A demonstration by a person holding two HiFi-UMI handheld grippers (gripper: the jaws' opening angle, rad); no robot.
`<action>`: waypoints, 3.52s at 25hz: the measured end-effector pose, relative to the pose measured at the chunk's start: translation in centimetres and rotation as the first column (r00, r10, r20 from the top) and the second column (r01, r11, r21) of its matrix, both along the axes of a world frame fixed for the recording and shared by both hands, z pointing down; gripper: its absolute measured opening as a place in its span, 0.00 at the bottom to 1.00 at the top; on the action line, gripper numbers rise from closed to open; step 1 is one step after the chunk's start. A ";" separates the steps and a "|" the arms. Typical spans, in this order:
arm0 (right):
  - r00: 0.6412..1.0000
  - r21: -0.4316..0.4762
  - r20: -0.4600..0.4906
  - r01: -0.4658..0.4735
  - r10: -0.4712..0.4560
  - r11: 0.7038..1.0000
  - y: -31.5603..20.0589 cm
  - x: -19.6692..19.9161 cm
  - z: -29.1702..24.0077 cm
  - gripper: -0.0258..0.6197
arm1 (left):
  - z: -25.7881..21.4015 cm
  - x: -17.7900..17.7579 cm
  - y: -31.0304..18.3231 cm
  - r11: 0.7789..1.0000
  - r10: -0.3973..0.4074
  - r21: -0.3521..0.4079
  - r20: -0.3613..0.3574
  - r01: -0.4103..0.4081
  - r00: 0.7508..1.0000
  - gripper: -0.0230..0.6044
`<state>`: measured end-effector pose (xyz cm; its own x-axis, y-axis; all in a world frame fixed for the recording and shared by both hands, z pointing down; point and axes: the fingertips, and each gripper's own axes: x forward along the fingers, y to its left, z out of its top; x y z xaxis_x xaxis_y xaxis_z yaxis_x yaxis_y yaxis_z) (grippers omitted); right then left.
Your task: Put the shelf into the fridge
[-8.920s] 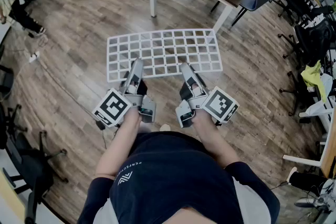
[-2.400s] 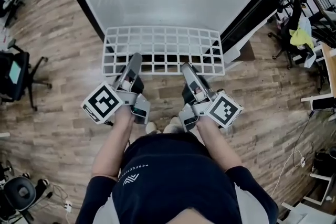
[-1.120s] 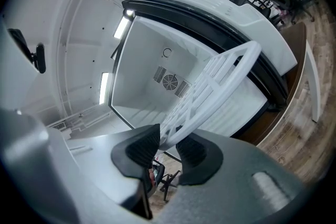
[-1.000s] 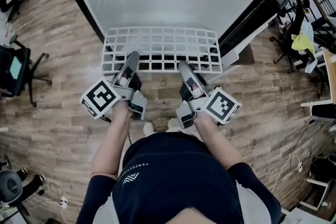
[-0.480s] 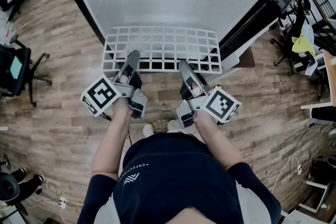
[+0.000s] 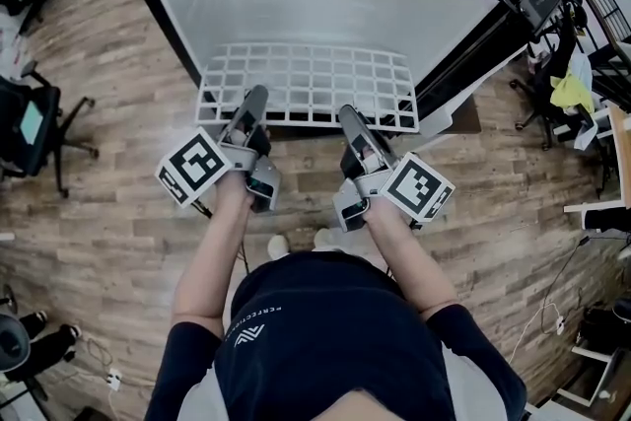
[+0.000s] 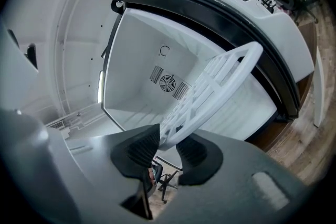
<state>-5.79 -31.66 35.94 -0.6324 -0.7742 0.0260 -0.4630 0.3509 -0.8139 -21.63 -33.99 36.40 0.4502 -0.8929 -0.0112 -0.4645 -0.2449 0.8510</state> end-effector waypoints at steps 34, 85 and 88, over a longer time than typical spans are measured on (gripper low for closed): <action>0.999 0.006 0.003 -0.042 0.042 0.999 -7.8 -0.4 0.3 0.19 | 0.1 -0.1 -7.5 0.999 -0.046 0.024 -0.057 0.048 0.997 0.20; 0.650 0.414 -0.676 -0.054 0.347 0.909 -4.3 1.2 0.0 0.24 | -0.4 -0.4 -0.7 0.956 -0.229 0.293 0.737 0.006 0.636 0.25; 0.642 0.428 -0.681 -0.044 0.354 0.903 -4.5 0.9 -0.4 0.24 | -0.6 -0.4 -0.9 0.956 -0.229 0.295 0.729 0.006 0.645 0.25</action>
<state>-4.87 -36.12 35.57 -0.3520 -0.9290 0.1145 -0.9357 0.3522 -0.0187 -22.06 -34.88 35.78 0.2938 -0.9541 0.0580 -0.9513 -0.2860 0.1148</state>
